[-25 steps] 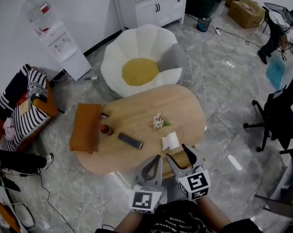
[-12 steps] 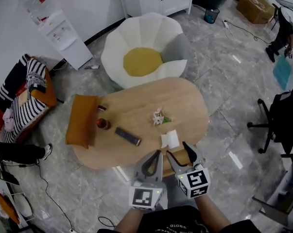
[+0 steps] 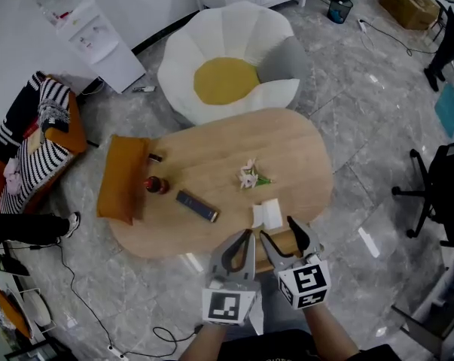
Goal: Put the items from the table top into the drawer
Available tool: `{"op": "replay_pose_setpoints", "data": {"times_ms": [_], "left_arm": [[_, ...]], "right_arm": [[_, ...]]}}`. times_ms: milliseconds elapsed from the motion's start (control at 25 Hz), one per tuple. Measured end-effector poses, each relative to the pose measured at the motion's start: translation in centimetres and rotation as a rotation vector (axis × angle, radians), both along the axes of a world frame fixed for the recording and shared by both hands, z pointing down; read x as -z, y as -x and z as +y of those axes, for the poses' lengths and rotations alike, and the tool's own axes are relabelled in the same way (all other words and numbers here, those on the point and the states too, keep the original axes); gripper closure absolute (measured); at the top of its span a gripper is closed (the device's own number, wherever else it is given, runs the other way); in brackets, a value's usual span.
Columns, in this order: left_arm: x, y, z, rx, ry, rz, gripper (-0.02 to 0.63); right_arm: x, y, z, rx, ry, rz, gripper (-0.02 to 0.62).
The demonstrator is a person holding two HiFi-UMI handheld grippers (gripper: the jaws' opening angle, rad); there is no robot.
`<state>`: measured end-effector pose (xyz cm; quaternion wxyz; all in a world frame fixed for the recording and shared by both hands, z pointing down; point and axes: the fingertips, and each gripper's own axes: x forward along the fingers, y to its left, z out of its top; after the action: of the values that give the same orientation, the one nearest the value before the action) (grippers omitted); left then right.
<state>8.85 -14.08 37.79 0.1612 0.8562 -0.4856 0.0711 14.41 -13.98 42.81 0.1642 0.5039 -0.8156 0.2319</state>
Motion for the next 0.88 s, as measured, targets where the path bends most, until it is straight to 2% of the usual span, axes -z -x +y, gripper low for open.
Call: {"op": "replay_pose_setpoints", "data": {"times_ms": [320,600,880], "left_arm": [[-3.2,-0.1,-1.3,0.033,0.042,0.002,0.594],[-5.5,-0.2,-2.5,0.055,0.043,0.001,0.595],[-8.5,-0.6,-2.9,0.052,0.076,-0.021,0.594]], "right_arm": [[-3.3,-0.7,-1.1,-0.019,0.046,0.009,0.305],[-6.0,-1.0,-2.1,-0.014,0.073,0.046,0.305],[-9.1,-1.3,-2.8,-0.023,0.127,0.045,0.287]]}}
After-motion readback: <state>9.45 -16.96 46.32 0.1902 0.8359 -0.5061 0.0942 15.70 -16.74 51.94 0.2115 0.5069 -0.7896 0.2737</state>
